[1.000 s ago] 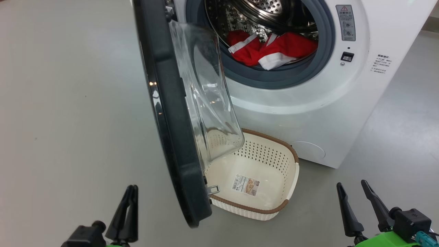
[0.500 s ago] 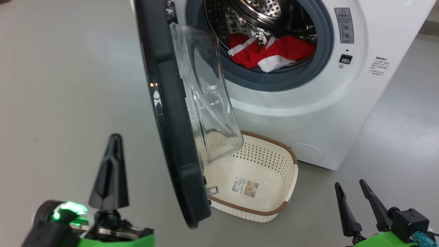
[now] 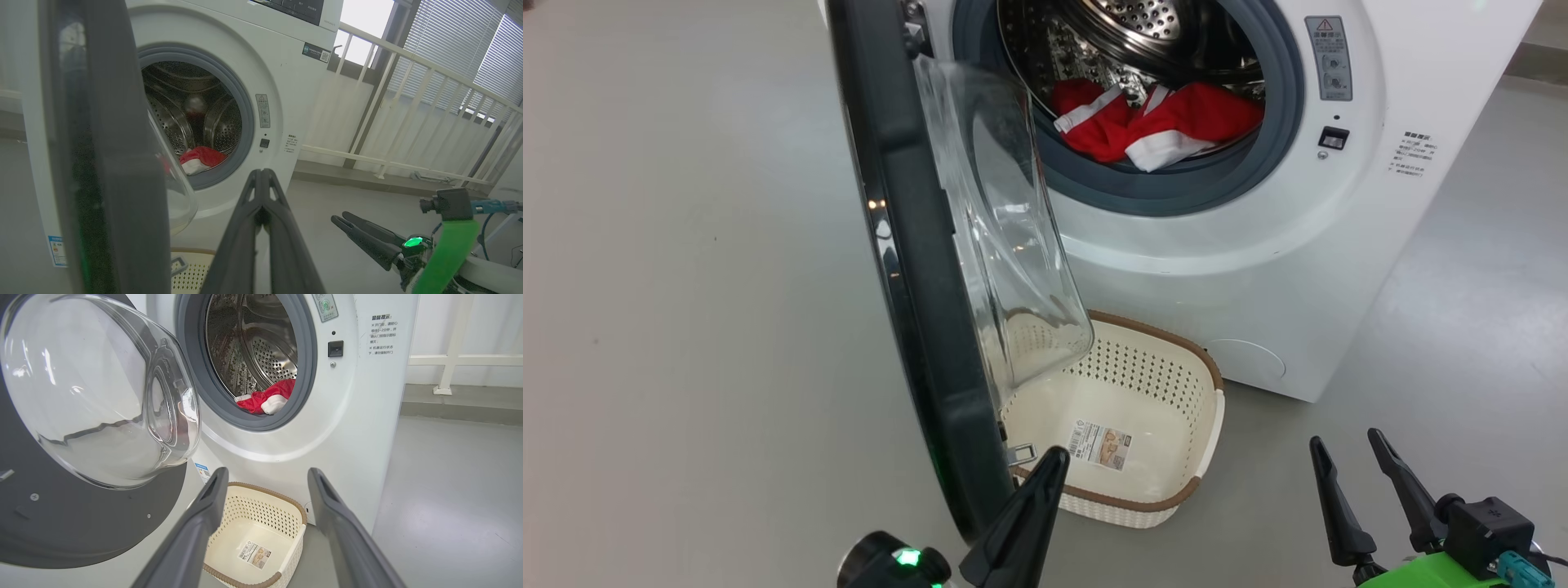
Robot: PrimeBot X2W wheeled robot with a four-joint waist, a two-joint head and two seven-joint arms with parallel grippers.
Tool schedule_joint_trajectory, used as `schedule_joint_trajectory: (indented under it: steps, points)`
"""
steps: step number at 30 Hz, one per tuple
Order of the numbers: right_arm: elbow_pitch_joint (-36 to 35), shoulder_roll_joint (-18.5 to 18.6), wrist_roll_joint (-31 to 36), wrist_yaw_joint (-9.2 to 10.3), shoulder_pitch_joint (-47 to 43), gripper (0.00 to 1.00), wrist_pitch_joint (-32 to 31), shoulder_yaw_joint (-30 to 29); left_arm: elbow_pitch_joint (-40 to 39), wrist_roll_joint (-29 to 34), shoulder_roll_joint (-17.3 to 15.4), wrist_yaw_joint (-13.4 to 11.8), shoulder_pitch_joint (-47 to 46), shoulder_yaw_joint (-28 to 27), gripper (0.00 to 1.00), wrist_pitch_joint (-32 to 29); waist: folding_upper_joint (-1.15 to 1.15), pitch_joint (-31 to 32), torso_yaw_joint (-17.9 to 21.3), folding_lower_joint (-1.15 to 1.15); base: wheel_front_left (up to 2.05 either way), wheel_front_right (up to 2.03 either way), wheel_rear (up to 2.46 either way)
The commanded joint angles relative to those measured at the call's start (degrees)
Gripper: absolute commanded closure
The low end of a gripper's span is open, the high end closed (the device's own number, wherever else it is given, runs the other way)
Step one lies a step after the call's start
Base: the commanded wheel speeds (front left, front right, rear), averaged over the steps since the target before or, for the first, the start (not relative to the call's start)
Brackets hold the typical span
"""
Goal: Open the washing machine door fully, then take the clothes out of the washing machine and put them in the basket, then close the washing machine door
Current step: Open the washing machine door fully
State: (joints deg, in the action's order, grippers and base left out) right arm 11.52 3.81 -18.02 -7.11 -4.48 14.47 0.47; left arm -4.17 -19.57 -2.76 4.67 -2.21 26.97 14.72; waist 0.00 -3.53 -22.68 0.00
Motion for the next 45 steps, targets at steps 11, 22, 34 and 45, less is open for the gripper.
schedule_joint_trajectory:
  steps: [11,22,34,45]
  points:
    - [-1.4,0.6,0.2,-0.37,1.9,0.00,0.5,1.3,10.2,-2.8,-0.1,-2.3,-3.9,-3.7,1.00,0.3,0.00,-0.5,0.6,0.00,0.00,0.00,0.00]
    - [-1.5,0.5,0.1,-0.37,2.0,0.00,0.5,1.1,13.9,-3.8,-0.1,-3.3,-4.8,-9.2,1.00,0.3,0.00,-0.8,0.4,0.00,0.00,0.00,0.00]
    - [-1.9,0.4,0.2,-0.37,2.5,0.00,0.5,1.4,14.0,1.2,-0.2,-2.5,-3.3,-22.1,1.00,0.3,0.00,-2.1,0.1,0.00,0.00,0.00,0.00]
    - [-2.3,1.4,0.3,-0.37,3.8,0.00,0.5,1.4,14.8,3.8,-0.3,-2.2,-5.1,-34.4,1.00,0.3,0.00,-4.8,0.7,0.00,0.00,0.00,0.00]
